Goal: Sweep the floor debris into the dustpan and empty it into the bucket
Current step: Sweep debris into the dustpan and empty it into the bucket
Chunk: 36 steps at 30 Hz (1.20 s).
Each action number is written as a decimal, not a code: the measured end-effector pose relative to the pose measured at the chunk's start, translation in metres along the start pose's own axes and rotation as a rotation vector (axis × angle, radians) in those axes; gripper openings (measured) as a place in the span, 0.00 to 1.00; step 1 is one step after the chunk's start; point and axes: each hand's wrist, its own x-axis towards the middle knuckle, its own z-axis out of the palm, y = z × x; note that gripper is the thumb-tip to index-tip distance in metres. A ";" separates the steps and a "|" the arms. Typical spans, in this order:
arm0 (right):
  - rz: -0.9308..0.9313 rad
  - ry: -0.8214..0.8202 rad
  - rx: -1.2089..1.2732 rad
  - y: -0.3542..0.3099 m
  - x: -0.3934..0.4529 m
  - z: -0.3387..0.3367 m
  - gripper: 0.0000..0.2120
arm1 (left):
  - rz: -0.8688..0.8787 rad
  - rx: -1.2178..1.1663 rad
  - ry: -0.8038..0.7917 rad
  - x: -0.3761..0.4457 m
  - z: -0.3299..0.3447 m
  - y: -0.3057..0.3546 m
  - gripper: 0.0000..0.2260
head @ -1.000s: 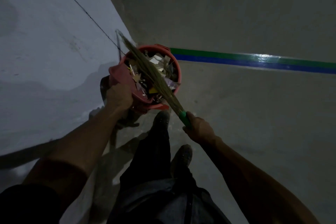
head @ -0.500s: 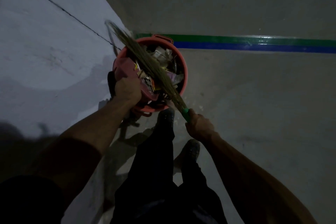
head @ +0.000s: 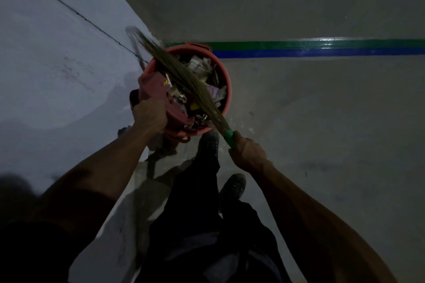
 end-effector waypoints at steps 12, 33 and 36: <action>-0.148 0.184 0.025 0.019 -0.101 -0.007 0.23 | -0.027 0.088 0.132 -0.115 -0.009 0.003 0.09; -0.157 0.352 0.206 0.067 -0.223 0.013 0.21 | -0.011 -0.269 0.398 -0.232 0.058 0.009 0.14; -0.115 0.380 0.261 0.071 -0.228 0.011 0.25 | -0.062 -0.311 0.418 -0.244 0.068 0.017 0.16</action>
